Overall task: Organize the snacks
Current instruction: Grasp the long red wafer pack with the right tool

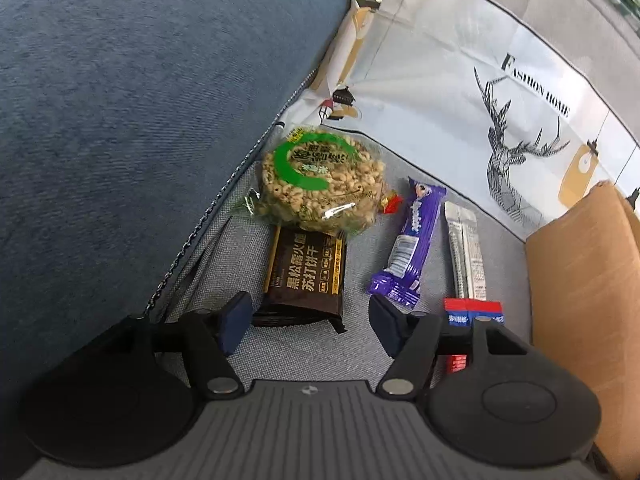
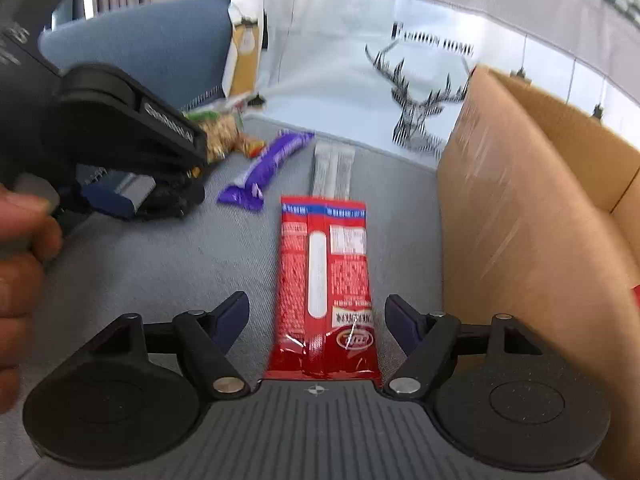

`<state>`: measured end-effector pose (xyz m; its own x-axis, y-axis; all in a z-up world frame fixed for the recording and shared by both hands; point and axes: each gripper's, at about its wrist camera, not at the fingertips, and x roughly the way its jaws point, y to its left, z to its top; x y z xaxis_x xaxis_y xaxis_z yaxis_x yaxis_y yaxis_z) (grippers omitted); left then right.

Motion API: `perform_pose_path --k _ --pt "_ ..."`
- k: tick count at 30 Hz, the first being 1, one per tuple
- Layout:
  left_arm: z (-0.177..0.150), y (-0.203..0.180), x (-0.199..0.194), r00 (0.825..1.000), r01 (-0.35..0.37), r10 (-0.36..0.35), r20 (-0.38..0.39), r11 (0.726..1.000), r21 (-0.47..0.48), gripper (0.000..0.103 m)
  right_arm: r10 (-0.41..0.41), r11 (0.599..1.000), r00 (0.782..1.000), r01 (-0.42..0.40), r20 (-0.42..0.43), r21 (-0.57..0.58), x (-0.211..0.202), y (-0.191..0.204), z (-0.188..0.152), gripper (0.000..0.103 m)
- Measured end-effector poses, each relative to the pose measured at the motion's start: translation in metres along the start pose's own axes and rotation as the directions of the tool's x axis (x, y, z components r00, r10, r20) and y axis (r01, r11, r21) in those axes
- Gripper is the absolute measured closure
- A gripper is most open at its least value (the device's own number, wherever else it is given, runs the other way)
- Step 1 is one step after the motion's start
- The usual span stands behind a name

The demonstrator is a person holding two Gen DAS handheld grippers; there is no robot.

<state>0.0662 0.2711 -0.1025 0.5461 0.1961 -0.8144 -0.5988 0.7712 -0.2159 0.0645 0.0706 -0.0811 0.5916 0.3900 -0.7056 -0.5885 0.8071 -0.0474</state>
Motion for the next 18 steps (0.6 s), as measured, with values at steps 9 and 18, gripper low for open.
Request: perform_pose_path --k 9,18 --pt "-0.003 -0.008 0.003 0.999 -0.035 0.034 0.013 0.996 0.084 0.057 0.072 0.997 0.997 -0.071 -0.035 0.039 0.004 -0.006 0.000 0.050" --pt "-0.014 0.015 -0.016 0.992 0.065 -0.066 -0.107 0.998 -0.007 0.097 0.080 0.993 0.995 -0.075 -0.057 0.087 0.003 -0.011 0.004 0.052"
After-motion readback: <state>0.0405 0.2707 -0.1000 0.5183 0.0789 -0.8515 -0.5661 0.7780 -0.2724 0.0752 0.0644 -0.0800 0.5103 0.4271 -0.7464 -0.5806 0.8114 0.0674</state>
